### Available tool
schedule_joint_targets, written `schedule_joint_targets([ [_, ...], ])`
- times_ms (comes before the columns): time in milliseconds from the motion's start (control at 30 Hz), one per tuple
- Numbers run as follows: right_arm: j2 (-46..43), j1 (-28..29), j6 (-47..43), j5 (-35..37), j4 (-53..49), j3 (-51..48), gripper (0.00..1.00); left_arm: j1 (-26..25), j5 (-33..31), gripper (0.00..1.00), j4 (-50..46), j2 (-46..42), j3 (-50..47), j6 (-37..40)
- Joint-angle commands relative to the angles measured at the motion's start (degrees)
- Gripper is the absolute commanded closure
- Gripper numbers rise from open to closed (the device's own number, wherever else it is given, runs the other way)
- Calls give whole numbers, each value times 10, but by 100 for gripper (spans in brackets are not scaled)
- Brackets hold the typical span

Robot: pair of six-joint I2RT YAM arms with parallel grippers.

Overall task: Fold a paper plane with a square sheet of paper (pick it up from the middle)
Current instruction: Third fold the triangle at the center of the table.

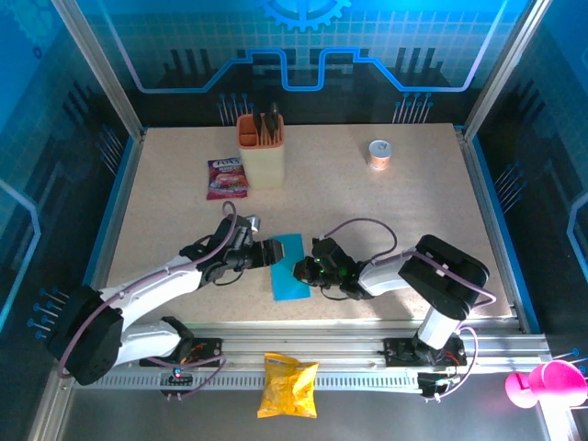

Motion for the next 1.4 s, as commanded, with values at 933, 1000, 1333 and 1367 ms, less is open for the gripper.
schedule_joint_targets([
  [933,-84,28,-88,37,-169,-21,100,-19,30,28,56,0,-28,-32],
  [1000,-69,26,-77,43,-156,-30,100,-23,30,28,56,1,-28,-37],
  [1333,-31,20,-12,33,-80,-80,100,-57,14,28,51,28,-37,-81],
  [1367,-30,20,-11,33,-76,-84,100,-61,6,27,48,28,-39,-87],
])
